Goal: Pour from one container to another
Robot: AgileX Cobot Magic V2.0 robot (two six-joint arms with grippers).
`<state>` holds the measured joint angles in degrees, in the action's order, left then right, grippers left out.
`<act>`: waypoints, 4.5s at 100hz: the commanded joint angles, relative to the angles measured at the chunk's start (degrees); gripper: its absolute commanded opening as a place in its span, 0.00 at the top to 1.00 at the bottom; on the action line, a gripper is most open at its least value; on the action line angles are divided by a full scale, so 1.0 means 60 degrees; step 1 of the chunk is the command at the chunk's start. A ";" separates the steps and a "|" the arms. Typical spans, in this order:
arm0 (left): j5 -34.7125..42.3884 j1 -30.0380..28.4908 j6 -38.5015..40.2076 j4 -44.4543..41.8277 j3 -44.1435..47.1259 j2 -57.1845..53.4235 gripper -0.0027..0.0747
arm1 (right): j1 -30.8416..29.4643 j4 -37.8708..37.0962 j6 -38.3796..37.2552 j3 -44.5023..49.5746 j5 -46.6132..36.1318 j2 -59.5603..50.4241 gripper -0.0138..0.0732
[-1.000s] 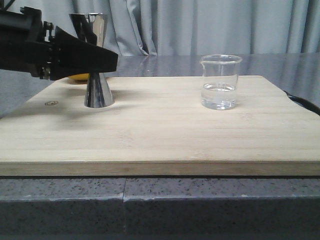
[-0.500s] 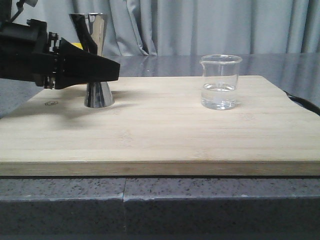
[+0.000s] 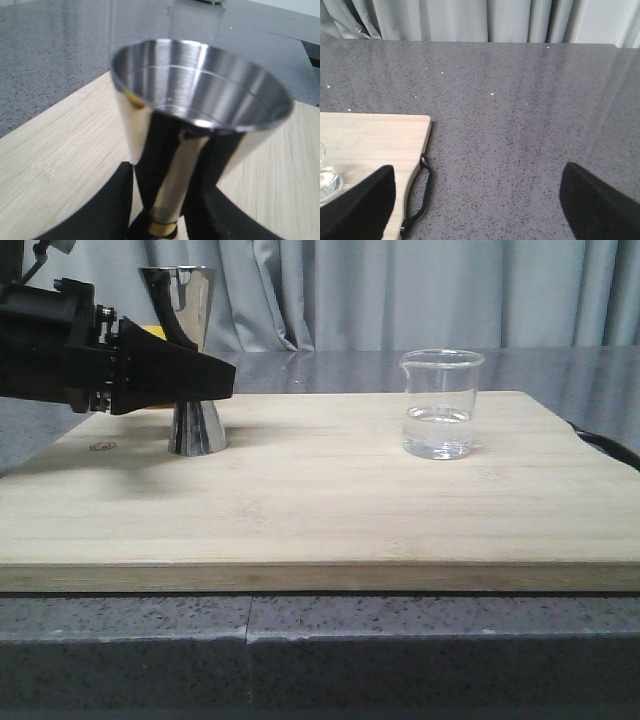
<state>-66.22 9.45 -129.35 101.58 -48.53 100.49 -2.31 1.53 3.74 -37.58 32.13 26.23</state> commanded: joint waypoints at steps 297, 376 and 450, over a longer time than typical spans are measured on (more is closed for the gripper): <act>0.0103 0.2189 0.0238 0.0733 -0.1765 -0.1825 0.71 | 0.1955 0.4790 0.5908 -0.1187 0.0854 0.3416 0.15; 0.0109 0.2189 0.0238 0.0733 -0.1765 -0.1825 0.71 | 0.4626 0.0872 0.1342 0.0725 -0.4655 0.3587 0.15; 0.0109 0.2189 0.0238 0.0733 -0.1765 -0.1825 0.71 | 0.5322 -0.0182 -0.0169 0.2470 -1.2290 0.8031 0.15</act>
<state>-62.77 21.90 -128.46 100.79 -57.42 91.98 29.62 1.25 2.96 -21.60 -32.61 72.58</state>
